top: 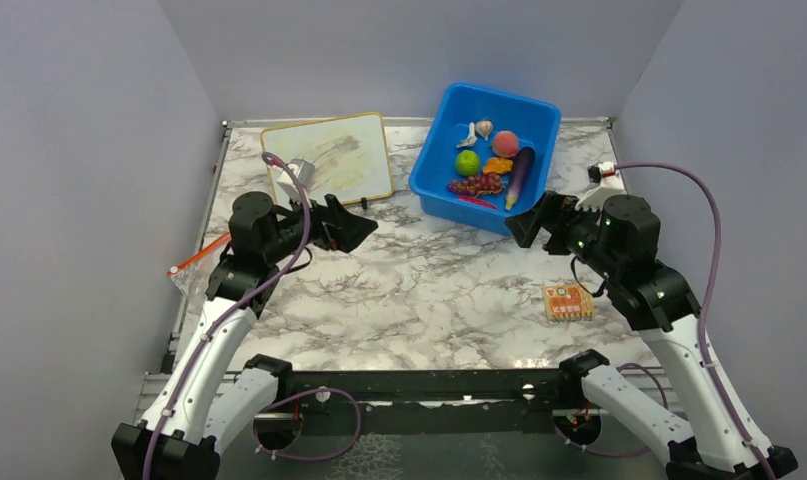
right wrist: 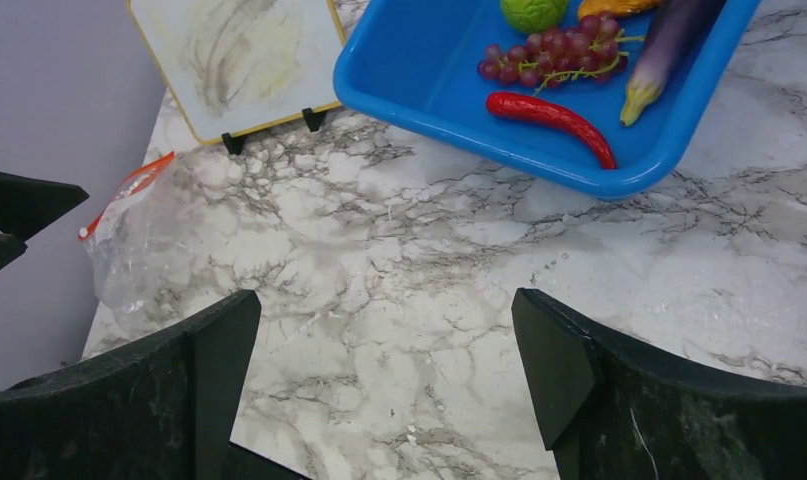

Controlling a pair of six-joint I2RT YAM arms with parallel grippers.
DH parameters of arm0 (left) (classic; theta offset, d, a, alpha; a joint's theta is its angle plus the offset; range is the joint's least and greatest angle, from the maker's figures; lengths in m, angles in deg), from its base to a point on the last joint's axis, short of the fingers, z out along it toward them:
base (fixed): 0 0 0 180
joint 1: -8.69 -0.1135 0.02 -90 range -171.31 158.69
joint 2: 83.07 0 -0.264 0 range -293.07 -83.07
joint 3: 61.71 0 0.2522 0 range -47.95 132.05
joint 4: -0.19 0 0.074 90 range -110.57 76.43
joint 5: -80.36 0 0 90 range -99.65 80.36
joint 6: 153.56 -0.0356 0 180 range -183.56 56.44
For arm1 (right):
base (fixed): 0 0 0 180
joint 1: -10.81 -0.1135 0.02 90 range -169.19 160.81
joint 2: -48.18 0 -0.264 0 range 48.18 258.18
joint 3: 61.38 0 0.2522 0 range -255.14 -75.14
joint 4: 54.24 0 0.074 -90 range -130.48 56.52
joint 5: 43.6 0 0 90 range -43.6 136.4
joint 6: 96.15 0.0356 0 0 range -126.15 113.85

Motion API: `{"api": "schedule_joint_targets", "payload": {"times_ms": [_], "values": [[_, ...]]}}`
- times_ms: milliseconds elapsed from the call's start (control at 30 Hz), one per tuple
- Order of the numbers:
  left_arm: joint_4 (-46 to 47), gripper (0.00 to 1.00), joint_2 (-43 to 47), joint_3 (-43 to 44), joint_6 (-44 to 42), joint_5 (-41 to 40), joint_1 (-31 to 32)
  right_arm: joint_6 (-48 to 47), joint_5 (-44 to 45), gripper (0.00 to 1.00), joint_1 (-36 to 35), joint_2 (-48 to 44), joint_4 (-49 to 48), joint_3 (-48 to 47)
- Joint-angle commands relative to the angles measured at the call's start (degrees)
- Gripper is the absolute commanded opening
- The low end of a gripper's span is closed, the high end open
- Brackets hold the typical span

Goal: Place the food in the zip-top bag and seal the zipper
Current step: Pick up the zipper food storage bag at the center of the board.

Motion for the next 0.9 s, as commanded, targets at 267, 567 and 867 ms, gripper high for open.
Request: {"api": "schedule_joint_targets", "payload": {"times_ms": [267, 567, 867], "values": [[-7.37, 1.0, 3.82, 2.48, -2.08, -5.71, 0.09, 0.51, -1.63, 1.0, 0.34, -0.94, 0.13, -0.85], [-11.96, 1.0, 4.54, 0.53, 1.42, -24.19, 0.09, 0.19, -2.05, 1.0, 0.35, -0.31, 0.37, 0.09], [-20.35, 0.96, 3.29, -0.93, 9.01, -50.4, 0.09, -0.46, -2.44, 0.98, 0.34, -2.35, 0.14, 2.56]]}}
